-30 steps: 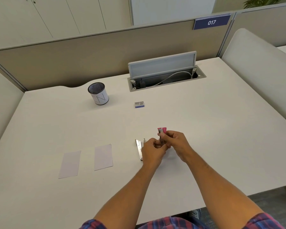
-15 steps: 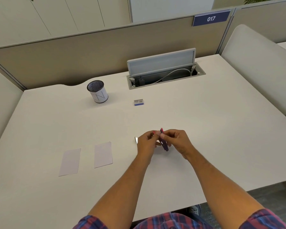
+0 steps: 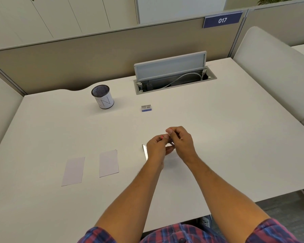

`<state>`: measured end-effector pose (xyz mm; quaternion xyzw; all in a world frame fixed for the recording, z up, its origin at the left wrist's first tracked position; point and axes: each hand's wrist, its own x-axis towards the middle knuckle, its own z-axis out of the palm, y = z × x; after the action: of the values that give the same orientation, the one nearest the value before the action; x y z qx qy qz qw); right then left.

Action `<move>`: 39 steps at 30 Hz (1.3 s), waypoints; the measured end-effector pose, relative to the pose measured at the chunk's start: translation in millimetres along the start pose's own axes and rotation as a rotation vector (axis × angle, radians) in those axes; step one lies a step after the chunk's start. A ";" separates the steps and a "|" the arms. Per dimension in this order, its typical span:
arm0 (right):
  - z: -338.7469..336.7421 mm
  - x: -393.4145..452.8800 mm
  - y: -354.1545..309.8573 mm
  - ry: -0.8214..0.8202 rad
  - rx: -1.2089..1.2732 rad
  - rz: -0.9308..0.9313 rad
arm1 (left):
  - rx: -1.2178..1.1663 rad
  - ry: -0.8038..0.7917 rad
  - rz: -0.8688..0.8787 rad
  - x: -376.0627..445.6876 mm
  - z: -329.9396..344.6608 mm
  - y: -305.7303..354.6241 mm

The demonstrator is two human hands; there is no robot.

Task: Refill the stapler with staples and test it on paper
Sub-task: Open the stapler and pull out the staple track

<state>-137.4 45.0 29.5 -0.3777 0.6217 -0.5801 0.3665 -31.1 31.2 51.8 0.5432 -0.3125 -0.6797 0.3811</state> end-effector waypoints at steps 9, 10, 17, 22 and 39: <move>-24.4 17.9 -14.5 0.360 0.601 0.069 | -0.533 -0.017 -0.044 7.3 -14.8 18.8; -26.3 15.6 -12.5 0.345 0.669 0.102 | -0.534 -0.029 -0.024 9.4 -15.6 22.6; -40.0 3.5 5.8 0.107 0.782 0.248 | -0.393 -0.034 0.055 16.5 -12.2 24.5; -55.5 -5.1 16.6 -0.152 0.536 0.352 | -0.238 -0.068 0.022 16.8 -8.9 21.9; -45.1 3.4 3.7 -0.178 0.405 0.322 | 0.983 -0.322 0.565 1.6 -15.0 25.7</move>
<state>-179.4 62.2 28.4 -0.2424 0.5103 -0.5913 0.5755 -12.1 16.5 69.3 0.4419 -0.7775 -0.4008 0.1988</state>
